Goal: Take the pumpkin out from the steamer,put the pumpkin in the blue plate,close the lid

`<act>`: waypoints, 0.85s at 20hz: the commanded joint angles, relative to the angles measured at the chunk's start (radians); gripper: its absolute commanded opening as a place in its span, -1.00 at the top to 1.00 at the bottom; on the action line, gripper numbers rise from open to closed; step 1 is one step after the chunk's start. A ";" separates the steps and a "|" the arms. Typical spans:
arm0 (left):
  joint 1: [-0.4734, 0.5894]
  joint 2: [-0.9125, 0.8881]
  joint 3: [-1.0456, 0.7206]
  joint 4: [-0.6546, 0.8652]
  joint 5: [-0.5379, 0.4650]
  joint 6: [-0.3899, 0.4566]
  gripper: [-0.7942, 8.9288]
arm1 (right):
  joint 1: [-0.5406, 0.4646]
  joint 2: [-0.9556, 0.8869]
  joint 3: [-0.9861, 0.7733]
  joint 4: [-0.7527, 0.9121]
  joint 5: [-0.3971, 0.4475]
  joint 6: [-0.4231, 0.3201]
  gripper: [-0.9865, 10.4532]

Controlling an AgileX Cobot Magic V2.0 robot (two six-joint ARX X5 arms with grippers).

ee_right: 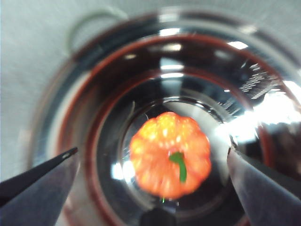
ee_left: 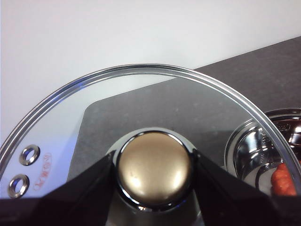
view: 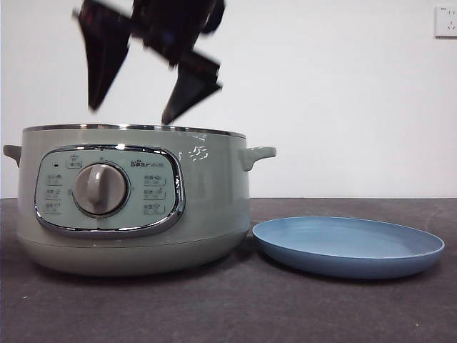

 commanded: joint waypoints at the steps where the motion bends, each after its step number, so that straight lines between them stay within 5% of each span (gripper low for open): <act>1: 0.000 -0.012 0.013 0.048 -0.011 0.013 0.85 | -0.002 0.068 -0.002 0.033 0.006 -0.013 -0.22; 8: 0.000 -0.012 0.013 0.027 -0.010 0.013 0.85 | -0.002 0.166 -0.002 0.049 0.032 -0.012 -0.20; 9: 0.000 -0.012 0.013 0.024 -0.010 0.013 0.85 | -0.002 0.166 -0.002 0.051 0.031 -0.006 0.04; 11: 0.000 -0.012 0.013 0.020 -0.010 0.013 0.85 | -0.003 0.166 -0.002 0.035 0.031 -0.002 0.82; 17: 0.000 -0.008 0.013 0.020 -0.002 0.012 0.85 | -0.008 0.036 -0.001 -0.003 0.030 -0.001 0.85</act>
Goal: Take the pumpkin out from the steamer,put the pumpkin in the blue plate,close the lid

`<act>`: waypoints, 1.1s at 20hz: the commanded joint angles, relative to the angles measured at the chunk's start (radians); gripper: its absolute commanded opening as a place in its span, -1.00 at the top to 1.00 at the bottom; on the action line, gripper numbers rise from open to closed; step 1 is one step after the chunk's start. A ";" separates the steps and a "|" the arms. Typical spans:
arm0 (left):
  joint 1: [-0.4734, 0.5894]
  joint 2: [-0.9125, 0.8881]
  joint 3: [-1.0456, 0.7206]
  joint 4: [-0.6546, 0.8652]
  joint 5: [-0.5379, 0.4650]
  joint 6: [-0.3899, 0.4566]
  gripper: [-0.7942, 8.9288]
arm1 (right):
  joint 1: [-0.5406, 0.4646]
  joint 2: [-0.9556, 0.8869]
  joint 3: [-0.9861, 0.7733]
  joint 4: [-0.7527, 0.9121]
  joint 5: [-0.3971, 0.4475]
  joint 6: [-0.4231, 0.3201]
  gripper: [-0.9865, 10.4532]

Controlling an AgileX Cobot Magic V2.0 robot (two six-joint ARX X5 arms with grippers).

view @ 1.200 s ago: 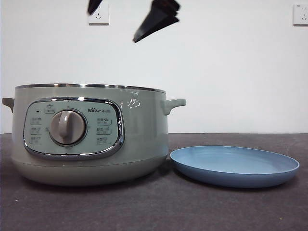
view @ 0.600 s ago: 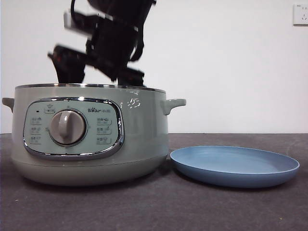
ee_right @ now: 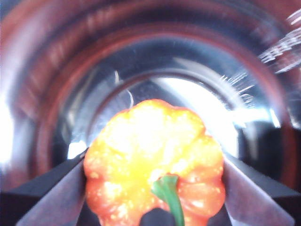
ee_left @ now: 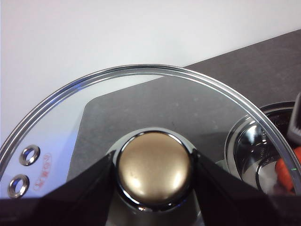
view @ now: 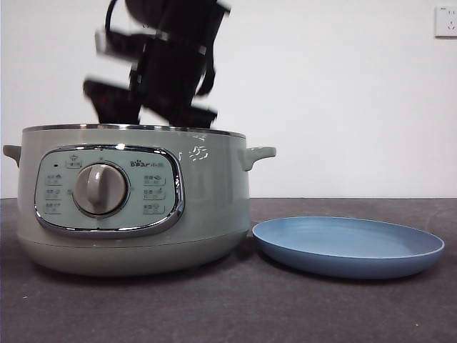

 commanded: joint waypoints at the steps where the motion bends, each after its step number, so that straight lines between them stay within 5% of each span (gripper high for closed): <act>1: 0.000 -0.008 0.013 0.047 -0.004 0.012 0.85 | -0.010 -0.116 -0.001 -0.044 0.003 0.002 0.85; 4: 0.000 -0.008 0.013 0.095 -0.002 0.012 0.85 | -0.069 -0.291 -0.001 -0.201 0.021 0.023 0.85; 7: 0.000 -0.008 0.013 0.132 0.074 0.012 0.85 | -0.166 -0.420 -0.001 -0.369 0.212 0.111 0.85; 13: 0.000 0.028 0.013 0.180 0.096 0.012 0.85 | -0.300 -0.534 -0.136 -0.480 0.422 0.266 0.85; 17: 0.000 0.079 0.013 0.197 0.128 0.012 0.85 | -0.304 -0.670 -0.471 -0.241 0.408 0.280 0.85; 22: 0.000 0.137 0.013 0.211 0.179 0.012 0.85 | -0.301 -0.708 -0.817 0.135 0.221 0.280 0.85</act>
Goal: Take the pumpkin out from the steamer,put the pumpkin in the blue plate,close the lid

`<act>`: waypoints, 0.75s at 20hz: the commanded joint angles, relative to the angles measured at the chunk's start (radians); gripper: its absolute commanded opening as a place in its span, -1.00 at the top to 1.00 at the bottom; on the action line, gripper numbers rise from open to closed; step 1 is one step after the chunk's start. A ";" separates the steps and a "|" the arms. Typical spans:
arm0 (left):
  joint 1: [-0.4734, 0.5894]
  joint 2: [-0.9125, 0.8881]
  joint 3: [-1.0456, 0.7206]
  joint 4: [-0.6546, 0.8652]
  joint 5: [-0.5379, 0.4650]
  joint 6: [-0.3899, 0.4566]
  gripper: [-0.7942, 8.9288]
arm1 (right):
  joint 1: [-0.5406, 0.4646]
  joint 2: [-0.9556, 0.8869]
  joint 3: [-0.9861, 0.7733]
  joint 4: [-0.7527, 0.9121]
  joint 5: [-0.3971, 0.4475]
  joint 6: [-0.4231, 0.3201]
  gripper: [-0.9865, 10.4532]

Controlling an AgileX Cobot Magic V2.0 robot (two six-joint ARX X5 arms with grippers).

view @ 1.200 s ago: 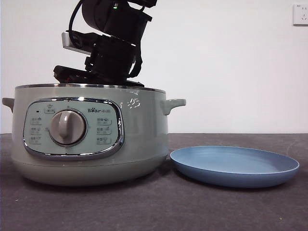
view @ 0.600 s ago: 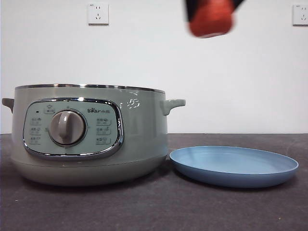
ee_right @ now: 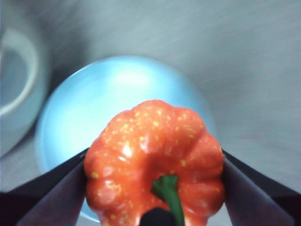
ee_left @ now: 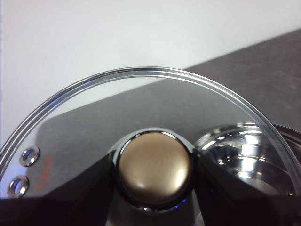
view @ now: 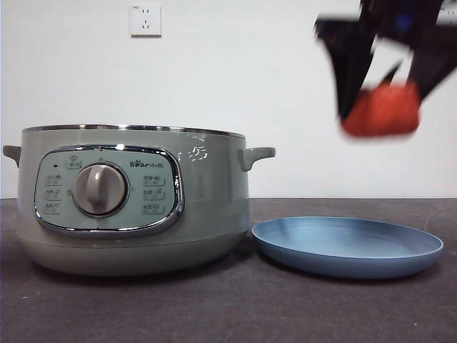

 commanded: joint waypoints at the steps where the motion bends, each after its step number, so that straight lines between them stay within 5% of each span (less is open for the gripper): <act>1: 0.000 0.008 0.013 0.059 0.005 0.012 0.85 | 0.004 0.026 -0.119 0.157 -0.046 0.010 0.85; 11: 0.000 0.024 0.013 0.076 0.032 0.012 0.85 | 0.003 0.274 -0.152 0.296 -0.091 0.018 0.78; 15: 0.000 0.025 0.013 0.075 0.032 0.012 0.85 | 0.003 0.275 -0.152 0.294 -0.091 0.028 0.18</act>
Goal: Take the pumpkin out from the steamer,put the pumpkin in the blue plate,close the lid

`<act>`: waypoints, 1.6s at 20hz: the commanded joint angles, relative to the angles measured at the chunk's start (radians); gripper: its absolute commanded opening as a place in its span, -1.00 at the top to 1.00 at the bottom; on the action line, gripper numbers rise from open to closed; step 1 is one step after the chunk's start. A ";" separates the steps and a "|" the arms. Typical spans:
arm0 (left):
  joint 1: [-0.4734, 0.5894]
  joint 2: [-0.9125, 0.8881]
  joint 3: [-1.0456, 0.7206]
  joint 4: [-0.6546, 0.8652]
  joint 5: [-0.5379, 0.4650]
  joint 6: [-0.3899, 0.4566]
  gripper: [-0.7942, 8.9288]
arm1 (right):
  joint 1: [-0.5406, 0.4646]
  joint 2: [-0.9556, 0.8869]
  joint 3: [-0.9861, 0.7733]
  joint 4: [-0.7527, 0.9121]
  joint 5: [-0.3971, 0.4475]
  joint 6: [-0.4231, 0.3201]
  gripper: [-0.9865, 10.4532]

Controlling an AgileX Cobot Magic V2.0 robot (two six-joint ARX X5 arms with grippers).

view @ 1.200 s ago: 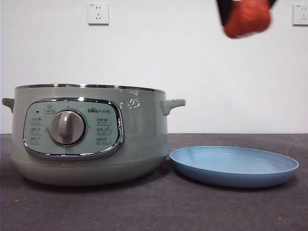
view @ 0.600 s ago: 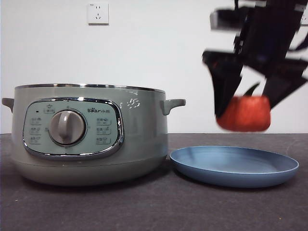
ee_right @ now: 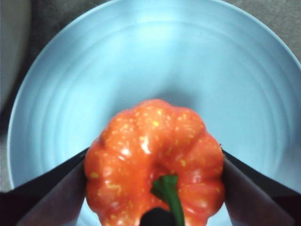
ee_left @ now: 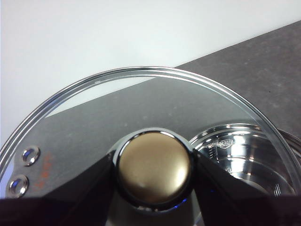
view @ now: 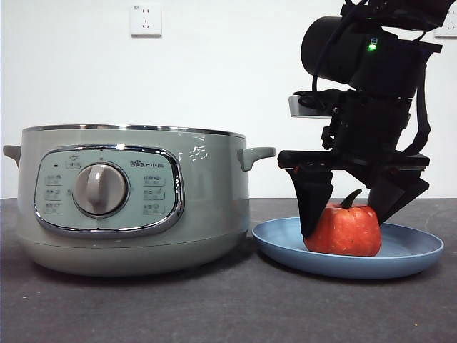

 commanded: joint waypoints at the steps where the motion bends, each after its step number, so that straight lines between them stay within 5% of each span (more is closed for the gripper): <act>1: 0.000 -0.010 0.013 0.049 -0.004 0.012 0.85 | -0.003 0.015 -0.010 -0.005 0.000 0.020 0.07; 14: 0.000 0.012 0.013 0.050 0.049 0.012 0.85 | -0.005 -0.076 -0.010 -0.017 0.000 0.045 -0.12; 23: 0.000 0.164 -0.014 0.090 0.274 -0.006 0.85 | -0.005 -0.436 -0.010 -0.019 0.051 0.045 -0.11; 32: -0.001 0.306 -0.160 0.310 0.336 -0.059 0.85 | -0.005 -0.748 -0.010 -0.026 0.055 0.045 -0.11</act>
